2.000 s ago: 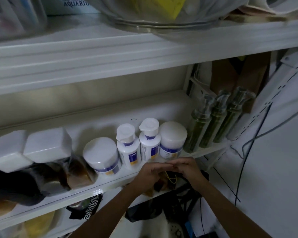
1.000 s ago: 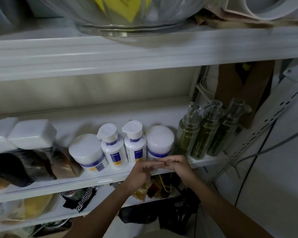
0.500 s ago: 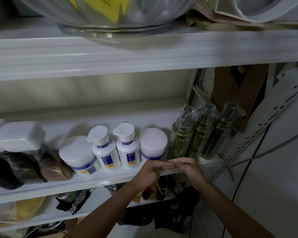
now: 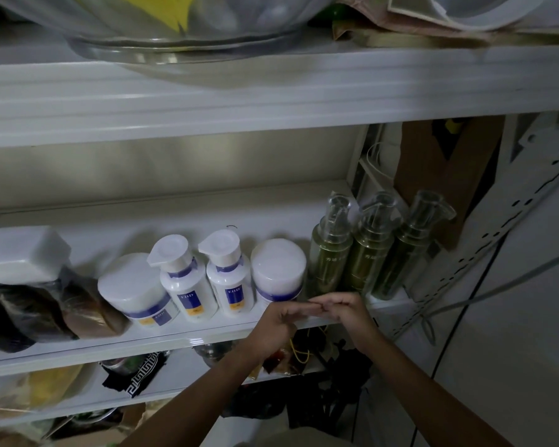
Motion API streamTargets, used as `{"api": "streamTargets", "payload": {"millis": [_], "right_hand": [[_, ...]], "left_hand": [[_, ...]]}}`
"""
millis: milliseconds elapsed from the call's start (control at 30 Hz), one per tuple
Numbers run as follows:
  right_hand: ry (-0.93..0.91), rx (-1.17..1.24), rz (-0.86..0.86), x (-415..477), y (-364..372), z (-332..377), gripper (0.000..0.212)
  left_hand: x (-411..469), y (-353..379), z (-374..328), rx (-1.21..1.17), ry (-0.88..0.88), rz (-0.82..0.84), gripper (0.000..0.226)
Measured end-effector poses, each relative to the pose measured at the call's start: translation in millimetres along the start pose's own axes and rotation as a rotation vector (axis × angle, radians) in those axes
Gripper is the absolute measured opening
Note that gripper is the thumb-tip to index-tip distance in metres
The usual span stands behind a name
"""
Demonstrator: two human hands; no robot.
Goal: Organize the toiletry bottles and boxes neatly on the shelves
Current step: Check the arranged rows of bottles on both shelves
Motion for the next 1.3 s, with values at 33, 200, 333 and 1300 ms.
{"api": "streamTargets", "payload": {"millis": [33,200,333,1300], "right_hand": [[-0.004,-0.009,-0.002,-1.0,-2.7,-2.2,0.039],[-0.009,0.054,-0.044,-8.5,-26.3,-11.3,0.044],[-0.026,0.058,-0.059,-9.5,-45.7,-8.2,0.042],[-0.061,0.067,-0.171,7.8,-105.1,-20.5,0.035]], "left_hand": [[0.8,2.8,0.7,-0.001,0.000,0.009,0.064],[7.5,24.1,-0.5,-0.003,0.007,0.050,0.056],[19.3,40.6,-7.0,-0.005,0.031,0.079,0.059],[60.1,91.1,-17.8,-0.113,0.112,0.158,0.073]]}}
Point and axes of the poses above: each hand's wrist, its own x-axis towards the middle knuckle, its own y-axis out of the palm, z = x × y, the point moved 2 cm from there along x, towards the middle knuckle, and after that the axes turned 4 degrees about -z, right-handed, at the moved point
